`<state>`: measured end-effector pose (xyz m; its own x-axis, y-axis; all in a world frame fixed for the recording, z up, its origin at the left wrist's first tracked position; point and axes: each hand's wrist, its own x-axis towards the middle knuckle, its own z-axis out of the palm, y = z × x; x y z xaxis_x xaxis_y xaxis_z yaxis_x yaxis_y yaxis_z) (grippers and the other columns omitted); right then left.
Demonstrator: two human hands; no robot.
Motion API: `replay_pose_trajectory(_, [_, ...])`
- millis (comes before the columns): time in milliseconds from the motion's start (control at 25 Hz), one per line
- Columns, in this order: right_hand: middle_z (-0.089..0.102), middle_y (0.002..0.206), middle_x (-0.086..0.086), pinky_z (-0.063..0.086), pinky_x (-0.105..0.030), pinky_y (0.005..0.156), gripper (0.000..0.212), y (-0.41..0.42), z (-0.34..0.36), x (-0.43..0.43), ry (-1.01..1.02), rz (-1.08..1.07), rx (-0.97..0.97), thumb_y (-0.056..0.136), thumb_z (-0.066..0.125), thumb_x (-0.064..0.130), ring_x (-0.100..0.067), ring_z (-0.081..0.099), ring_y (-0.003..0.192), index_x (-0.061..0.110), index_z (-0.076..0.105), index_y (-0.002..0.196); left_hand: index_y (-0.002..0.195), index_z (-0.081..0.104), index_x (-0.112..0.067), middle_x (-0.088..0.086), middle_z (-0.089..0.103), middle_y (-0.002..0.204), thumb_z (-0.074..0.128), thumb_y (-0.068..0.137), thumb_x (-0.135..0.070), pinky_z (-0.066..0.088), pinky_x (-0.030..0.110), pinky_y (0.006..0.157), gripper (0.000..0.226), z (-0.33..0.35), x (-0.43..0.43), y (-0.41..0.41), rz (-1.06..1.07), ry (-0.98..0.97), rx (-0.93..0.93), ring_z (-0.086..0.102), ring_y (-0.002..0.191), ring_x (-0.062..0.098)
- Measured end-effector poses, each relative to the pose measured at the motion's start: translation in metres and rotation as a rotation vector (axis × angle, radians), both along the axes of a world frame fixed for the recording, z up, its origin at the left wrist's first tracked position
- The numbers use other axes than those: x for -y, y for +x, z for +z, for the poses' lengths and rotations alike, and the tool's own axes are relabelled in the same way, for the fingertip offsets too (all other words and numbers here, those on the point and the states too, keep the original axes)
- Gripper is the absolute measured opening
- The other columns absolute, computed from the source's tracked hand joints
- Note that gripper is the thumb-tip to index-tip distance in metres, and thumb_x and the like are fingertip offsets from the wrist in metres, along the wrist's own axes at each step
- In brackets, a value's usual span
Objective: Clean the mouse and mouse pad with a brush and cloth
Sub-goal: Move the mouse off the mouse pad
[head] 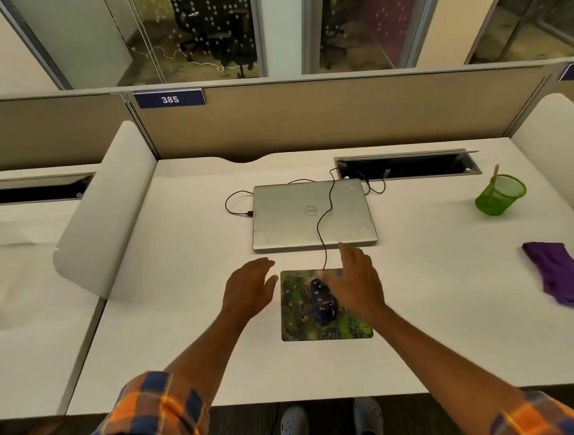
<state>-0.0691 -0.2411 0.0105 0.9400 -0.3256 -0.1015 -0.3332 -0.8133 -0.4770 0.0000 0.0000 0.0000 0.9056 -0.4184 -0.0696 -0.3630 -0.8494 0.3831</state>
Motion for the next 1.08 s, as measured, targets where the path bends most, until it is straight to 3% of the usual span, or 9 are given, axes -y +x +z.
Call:
replay_pose_trajectory(240, [0.054,0.147,-0.003,0.053,-0.041,0.105,0.079,-0.031,-0.032,-0.032,0.046,-0.066,-0.140,0.088,0.069,0.070,-0.026,0.051,0.136,0.022,0.046,0.147,0.153,0.054,-0.021,-0.001,0.053,0.161,0.055,0.108,-0.040,0.042,0.039,0.121,0.049,-0.017,-0.023,-0.004,0.009,0.059,-0.100,0.050,0.148,0.021])
replay_pose_trajectory(440, [0.053,0.149,-0.007,0.055,-0.044,0.107,0.097,-0.031,-0.045,-0.055,0.108,-0.188,-0.153,0.083,0.075,0.071,-0.029,0.052,0.137,0.015,0.040,0.154,0.154,0.053,-0.022,-0.001,0.053,0.161,0.055,0.109,-0.040,0.042,0.038,0.120,0.049,-0.028,-0.038,-0.003,0.003,0.064,-0.129,0.050,0.148,0.021])
replay_pose_trajectory(640, [0.052,0.145,-0.013,0.054,-0.048,0.107,0.096,-0.023,-0.055,-0.068,0.115,-0.318,-0.164,0.082,0.081,0.065,-0.034,0.051,0.136,0.008,0.043,0.149,0.154,0.053,-0.023,-0.002,0.053,0.161,0.054,0.109,-0.041,0.041,0.038,0.121,0.049,-0.039,-0.053,0.000,0.001,0.073,-0.135,0.049,0.149,0.020])
replay_pose_trajectory(1080, [0.055,0.138,-0.016,0.056,-0.044,0.097,0.071,-0.011,-0.059,-0.084,0.110,-0.389,-0.128,0.089,0.079,0.041,-0.034,0.052,0.128,0.002,0.050,0.140,0.160,0.043,-0.020,0.001,0.040,0.169,0.056,0.107,-0.037,0.042,0.041,0.121,0.057,-0.049,-0.073,0.007,-0.004,0.082,-0.142,0.044,0.153,0.023])
